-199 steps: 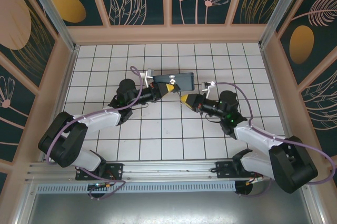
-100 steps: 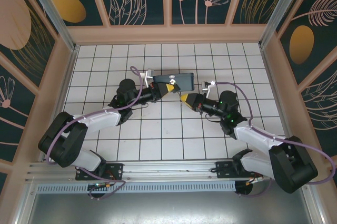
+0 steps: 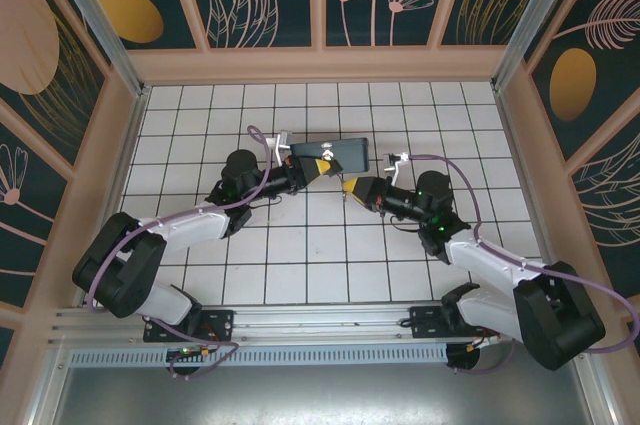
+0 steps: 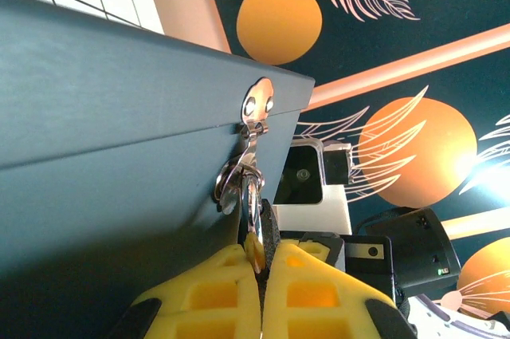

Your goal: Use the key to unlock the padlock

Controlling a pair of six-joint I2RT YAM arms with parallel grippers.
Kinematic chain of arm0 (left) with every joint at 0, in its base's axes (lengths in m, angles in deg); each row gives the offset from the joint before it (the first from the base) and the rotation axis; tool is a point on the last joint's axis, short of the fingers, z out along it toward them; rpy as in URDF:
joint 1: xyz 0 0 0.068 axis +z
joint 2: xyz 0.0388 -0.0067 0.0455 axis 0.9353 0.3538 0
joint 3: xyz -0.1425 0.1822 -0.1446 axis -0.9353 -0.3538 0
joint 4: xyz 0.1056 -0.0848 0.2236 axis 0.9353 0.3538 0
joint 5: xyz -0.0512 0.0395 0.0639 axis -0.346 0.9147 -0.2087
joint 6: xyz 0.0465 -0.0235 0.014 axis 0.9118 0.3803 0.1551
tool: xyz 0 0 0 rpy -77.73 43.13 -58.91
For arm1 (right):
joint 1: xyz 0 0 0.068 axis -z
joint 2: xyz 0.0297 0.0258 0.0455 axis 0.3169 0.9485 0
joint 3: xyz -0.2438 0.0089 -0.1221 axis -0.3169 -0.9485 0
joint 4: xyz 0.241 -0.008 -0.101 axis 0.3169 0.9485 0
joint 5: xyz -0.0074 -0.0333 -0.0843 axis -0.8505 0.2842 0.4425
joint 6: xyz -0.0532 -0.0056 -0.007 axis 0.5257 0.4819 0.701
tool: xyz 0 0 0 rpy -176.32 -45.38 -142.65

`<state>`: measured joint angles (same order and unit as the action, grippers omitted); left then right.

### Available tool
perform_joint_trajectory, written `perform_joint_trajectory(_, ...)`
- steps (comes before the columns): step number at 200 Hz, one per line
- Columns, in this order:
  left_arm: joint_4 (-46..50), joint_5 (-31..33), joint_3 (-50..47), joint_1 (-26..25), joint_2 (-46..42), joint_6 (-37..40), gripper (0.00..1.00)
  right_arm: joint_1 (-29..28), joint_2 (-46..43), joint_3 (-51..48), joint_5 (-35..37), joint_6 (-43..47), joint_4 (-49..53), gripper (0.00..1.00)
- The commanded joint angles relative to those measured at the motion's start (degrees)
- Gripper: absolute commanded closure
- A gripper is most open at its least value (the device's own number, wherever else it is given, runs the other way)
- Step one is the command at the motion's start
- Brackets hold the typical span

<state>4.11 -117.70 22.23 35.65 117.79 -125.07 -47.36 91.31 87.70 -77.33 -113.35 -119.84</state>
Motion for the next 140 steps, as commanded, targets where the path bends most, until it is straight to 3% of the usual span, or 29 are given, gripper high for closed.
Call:
perform_joint_trajectory(1,-4.1,-0.5,1.2,0.4,-1.8,1.9,1.0,-0.6,-1.5,2.7,1.6,2.5,0.3,1.0)
perform_joint_trajectory(91,-4.9,0.1,0.4,0.4,-2.3,0.9,1.0,-1.5,-0.4,1.1,2.7,-1.9,-8.7,1.0)
perform_joint_trajectory(140,-4.5,-0.4,0.3,0.4,-2.3,1.1,1.0,-2.1,-0.1,3.0,4.0,1.5,-6.5,1.0)
